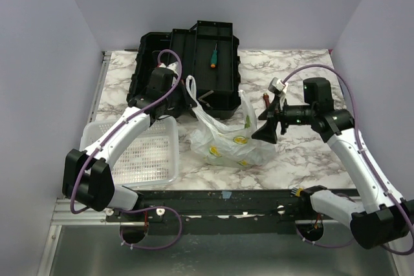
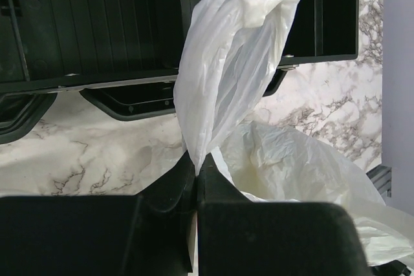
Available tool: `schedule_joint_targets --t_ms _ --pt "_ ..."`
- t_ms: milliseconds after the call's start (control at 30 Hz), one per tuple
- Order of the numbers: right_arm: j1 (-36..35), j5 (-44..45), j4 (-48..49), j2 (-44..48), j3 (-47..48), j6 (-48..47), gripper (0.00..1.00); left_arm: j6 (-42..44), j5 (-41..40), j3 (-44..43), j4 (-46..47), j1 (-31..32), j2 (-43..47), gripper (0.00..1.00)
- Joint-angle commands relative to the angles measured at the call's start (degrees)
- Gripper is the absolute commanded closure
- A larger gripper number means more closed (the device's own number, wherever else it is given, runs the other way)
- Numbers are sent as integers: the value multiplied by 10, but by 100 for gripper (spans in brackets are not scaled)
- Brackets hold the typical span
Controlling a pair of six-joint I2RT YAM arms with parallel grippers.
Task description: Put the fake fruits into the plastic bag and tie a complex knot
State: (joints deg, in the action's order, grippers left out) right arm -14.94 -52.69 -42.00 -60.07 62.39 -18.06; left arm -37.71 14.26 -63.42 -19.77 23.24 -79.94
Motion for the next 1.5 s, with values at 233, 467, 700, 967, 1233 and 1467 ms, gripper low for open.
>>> schedule_joint_targets --t_ms 233,467,700,967,1233,1467 --pt "-10 -34 278 -21 -111 150 31 -5 44 8 53 -3 16 100" --pt "-34 17 332 -56 -115 216 78 58 93 35 107 1 54 100" --pt "-34 61 288 -99 -69 209 99 247 206 87 157 19 134 100" --pt "-44 18 256 -130 -28 197 99 563 323 66 57 90 148 100" --pt "-80 -1 164 -152 17 128 99 714 283 -74 -117 155 45 100" --pt "-83 -49 154 -129 5 100 68 693 275 -121 -154 170 -10 100"
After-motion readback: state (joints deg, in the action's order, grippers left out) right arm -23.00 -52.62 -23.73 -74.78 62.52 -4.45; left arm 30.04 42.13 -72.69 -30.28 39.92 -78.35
